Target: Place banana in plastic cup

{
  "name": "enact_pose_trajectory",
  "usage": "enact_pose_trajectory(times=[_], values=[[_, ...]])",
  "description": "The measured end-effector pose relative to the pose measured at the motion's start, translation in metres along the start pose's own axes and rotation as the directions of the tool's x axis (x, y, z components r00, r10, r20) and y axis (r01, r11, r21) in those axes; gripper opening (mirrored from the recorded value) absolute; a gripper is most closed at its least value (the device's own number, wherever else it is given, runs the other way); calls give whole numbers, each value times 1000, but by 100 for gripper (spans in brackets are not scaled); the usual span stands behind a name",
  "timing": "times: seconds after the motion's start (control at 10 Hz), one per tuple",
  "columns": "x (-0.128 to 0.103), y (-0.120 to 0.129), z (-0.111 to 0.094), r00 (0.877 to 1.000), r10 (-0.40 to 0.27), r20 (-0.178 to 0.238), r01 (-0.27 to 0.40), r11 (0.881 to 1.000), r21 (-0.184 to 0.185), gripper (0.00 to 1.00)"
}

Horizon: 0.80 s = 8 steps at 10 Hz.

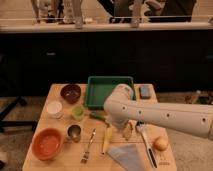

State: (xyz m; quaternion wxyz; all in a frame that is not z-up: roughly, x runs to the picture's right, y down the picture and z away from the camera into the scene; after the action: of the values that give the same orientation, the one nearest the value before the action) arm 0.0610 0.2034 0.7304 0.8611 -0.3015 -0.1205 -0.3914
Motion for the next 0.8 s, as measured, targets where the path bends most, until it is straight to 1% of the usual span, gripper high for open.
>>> enact_pose_trajectory(times=[0.2,0.4,0.7,0.8], values=[[-3,-6,9,1000,-1,19,1,1000,-2,80],[-3,-8,18,999,-4,54,5,1000,-13,80],[-6,-11,30,991,-11,131,13,1000,-13,80],[-7,-12,36,987,-16,158,19,1000,-18,80]])
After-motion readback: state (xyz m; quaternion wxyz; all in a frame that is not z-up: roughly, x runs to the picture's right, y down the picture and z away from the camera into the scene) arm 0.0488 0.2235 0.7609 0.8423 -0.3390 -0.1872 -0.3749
